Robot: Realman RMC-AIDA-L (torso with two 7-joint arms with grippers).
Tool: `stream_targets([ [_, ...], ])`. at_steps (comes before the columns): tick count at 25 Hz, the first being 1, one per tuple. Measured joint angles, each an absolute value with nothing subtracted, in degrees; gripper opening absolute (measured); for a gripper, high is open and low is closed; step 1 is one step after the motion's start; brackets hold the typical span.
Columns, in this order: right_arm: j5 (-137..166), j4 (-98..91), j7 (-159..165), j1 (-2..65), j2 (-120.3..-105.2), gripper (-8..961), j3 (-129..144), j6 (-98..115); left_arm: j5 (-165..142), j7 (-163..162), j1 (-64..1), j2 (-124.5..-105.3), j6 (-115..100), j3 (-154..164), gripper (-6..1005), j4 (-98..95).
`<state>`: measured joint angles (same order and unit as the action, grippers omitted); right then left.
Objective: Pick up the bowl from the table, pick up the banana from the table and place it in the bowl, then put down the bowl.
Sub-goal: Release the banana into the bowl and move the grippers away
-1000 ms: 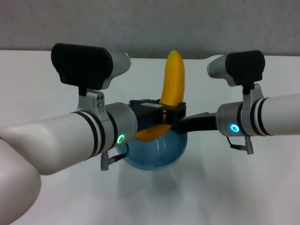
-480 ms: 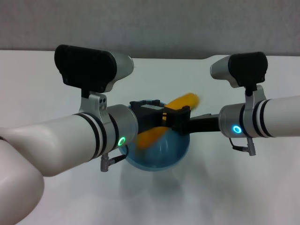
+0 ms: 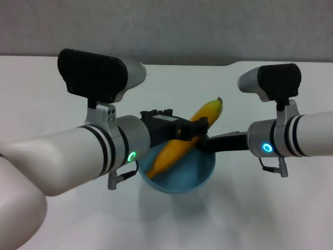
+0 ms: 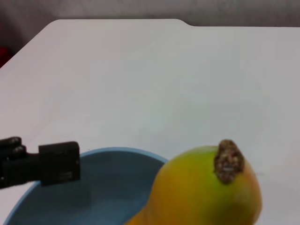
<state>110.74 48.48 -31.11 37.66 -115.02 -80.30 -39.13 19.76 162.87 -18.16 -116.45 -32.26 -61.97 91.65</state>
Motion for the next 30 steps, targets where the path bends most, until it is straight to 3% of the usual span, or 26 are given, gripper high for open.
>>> stream_targets([
  [11,112.23,46.85,-30.90,38.26,-114.66,32,-85.20,-43.74,11.00,162.86,-12.00,-116.45,-32.87,-68.45,828,93.51],
  [30,127.22,33.73,-25.04,54.54,-115.02,33,-96.76,-53.38,10.13,162.78,-8.87,-116.52,-32.28,-74.10,824,89.18],
])
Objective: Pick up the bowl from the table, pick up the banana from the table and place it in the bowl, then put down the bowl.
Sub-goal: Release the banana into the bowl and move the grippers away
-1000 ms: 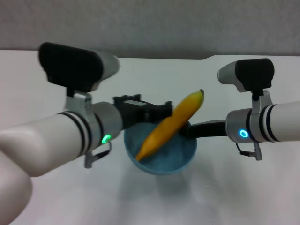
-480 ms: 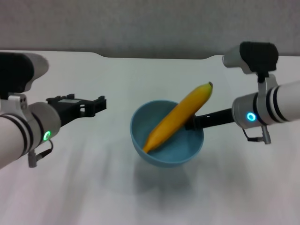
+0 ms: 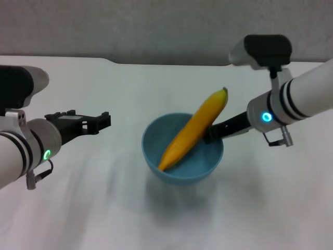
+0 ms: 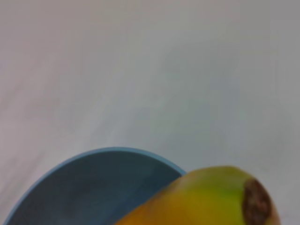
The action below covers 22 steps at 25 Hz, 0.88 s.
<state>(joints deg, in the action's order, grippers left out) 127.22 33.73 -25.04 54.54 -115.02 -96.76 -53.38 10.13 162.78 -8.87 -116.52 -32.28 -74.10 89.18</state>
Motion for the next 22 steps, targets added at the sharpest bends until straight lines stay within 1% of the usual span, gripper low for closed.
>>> stream_targets([
  [5,124.37,31.30,-25.13,55.25,-115.54,33,-93.43,-52.27,10.11,162.77,-8.36,-116.54,-32.07,-74.79,824,88.94],
  [10,119.73,30.81,-25.13,53.91,-115.50,32,-87.88,-50.28,10.09,162.77,-7.17,-116.65,-31.75,-74.61,823,88.59],
  [22,119.61,29.06,-25.14,52.86,-115.49,32,-87.06,-48.21,10.37,162.49,-6.96,-116.72,-30.24,-74.46,822,87.66],
])
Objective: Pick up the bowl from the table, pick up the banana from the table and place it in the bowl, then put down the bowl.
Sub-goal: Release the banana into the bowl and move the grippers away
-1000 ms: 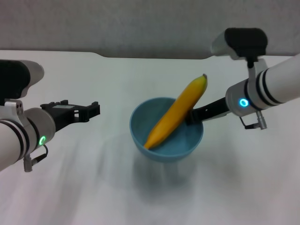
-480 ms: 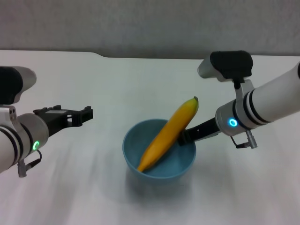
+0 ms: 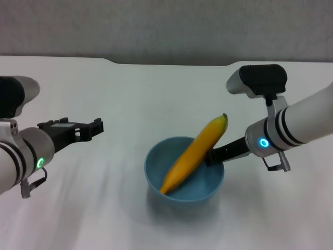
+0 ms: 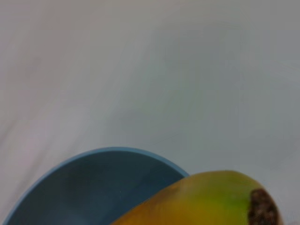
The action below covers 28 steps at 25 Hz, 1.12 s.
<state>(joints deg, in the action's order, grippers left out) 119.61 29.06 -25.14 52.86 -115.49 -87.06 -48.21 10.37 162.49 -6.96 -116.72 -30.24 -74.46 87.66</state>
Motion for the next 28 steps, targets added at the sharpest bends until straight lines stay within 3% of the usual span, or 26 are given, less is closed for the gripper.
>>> stream_targets([
  [28,117.98,29.54,-25.16,49.67,-115.45,48,-86.26,-46.03,10.55,162.33,-6.85,-116.72,-29.26,-74.45,826,86.92],
])
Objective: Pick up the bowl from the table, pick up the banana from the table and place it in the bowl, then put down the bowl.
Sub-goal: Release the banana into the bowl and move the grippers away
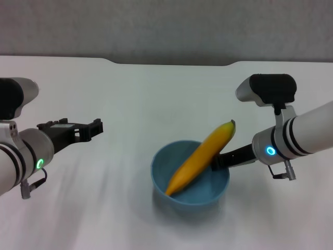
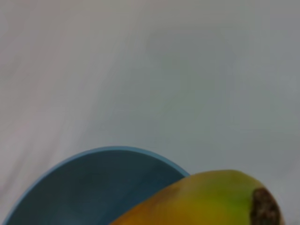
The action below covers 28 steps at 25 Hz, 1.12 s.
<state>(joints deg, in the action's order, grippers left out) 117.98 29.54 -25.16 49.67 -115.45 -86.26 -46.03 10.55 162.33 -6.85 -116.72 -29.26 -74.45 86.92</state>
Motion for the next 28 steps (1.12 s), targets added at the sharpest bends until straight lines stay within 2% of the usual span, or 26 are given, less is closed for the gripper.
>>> stream_targets([
  [6,117.66,29.70,-25.33,49.46,-115.40,65,-85.42,-45.47,10.55,162.33,-6.85,-116.72,-29.26,-74.44,829,86.92],
  [14,117.81,31.47,-26.82,48.51,-115.39,215,-85.35,-45.55,10.55,162.33,-6.40,-116.72,-29.27,-74.48,830,87.01],
  [20,118.18,40.55,-28.69,43.05,-115.02,376,-84.07,-46.49,10.47,162.33,-5.77,-116.72,-29.22,-74.68,830,87.03],
  [24,118.30,50.15,-31.29,35.08,-114.68,637,-86.05,-47.86,10.37,162.31,-5.05,-116.68,-29.19,-75.00,829,87.17],
  [28,118.66,54.43,-33.33,31.31,-114.61,696,-88.66,-49.27,10.25,162.30,-4.65,-116.68,-29.05,-75.17,828,87.07],
])
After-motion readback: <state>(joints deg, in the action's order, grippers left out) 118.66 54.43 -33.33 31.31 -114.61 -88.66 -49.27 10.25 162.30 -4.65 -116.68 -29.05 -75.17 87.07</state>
